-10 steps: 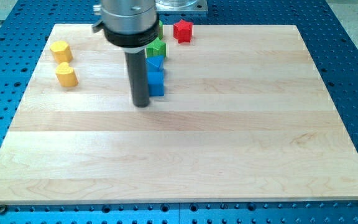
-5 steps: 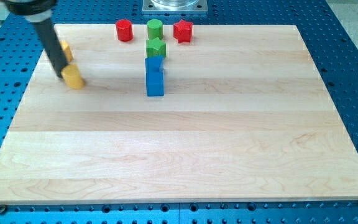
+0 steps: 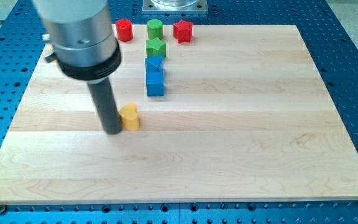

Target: Slide the yellow heart to the bottom of the blue cube

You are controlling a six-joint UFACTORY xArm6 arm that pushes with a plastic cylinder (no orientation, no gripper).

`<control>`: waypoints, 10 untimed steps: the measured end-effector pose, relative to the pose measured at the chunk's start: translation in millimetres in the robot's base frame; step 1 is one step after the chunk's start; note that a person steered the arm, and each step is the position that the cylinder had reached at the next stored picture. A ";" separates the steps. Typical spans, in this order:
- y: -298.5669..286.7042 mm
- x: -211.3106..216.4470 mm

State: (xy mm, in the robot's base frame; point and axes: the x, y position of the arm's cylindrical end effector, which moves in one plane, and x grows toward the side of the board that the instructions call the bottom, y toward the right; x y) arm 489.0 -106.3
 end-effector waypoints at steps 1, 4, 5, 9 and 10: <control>24.3 -15.8; 60.3 0.8; 64.4 0.8; 87.7 1.1; 69.4 1.1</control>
State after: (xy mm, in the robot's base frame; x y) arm 490.1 -36.9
